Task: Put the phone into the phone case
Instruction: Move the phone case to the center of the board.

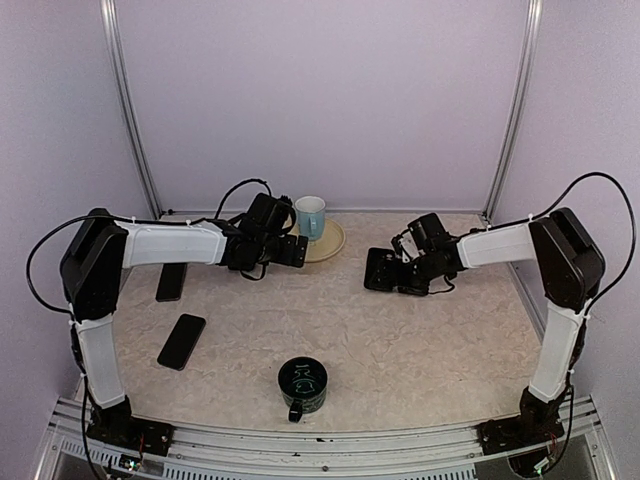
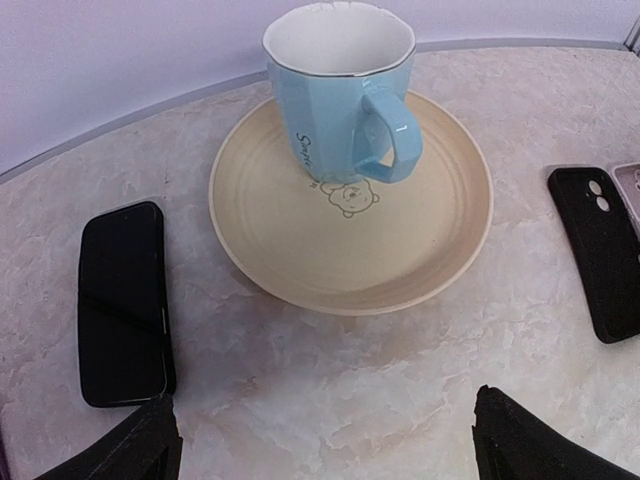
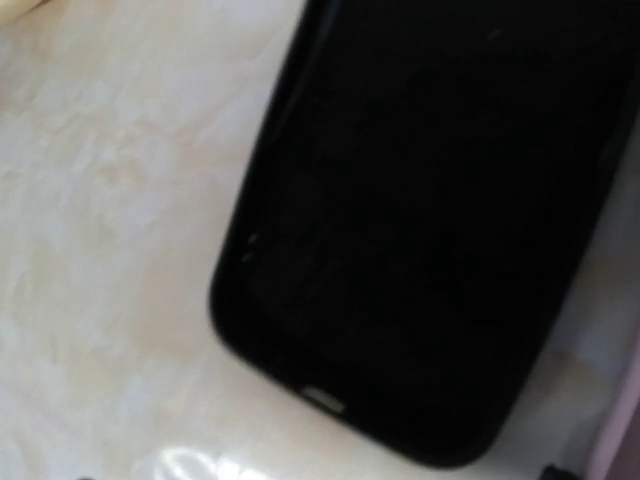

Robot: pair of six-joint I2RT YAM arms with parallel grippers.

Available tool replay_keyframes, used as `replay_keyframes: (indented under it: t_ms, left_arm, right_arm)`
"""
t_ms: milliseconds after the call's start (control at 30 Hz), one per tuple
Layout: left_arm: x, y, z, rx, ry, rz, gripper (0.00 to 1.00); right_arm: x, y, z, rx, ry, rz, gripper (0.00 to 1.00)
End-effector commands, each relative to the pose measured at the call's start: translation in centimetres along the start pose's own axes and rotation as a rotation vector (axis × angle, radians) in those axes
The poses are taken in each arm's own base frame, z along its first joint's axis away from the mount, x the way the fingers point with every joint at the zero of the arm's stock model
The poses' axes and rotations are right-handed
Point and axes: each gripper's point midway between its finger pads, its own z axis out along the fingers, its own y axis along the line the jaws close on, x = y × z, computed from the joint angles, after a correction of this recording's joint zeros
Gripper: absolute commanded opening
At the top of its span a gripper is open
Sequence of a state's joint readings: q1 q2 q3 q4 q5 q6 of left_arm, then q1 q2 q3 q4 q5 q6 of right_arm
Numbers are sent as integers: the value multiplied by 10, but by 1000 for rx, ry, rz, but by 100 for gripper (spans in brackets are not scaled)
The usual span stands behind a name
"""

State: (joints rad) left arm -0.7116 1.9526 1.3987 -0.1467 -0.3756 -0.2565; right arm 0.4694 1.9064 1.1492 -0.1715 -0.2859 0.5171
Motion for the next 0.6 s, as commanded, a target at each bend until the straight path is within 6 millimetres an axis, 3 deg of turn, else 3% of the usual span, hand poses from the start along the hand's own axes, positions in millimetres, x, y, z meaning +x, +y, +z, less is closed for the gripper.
replay_keyframes:
  t_ms: [0, 400, 567]
  left_arm:
    - [-15, 12, -12, -17, -51, -37, 99]
    - [-11, 20, -16, -29, -54, -45, 99]
    - [-13, 21, -17, -28, -61, -50, 99]
  right_arm:
    - [-4, -13, 10, 79, -2, 5, 95]
    - [-29, -15, 29, 121, -7, -3, 97]
    - [-26, -19, 31, 136, -7, -2, 83]
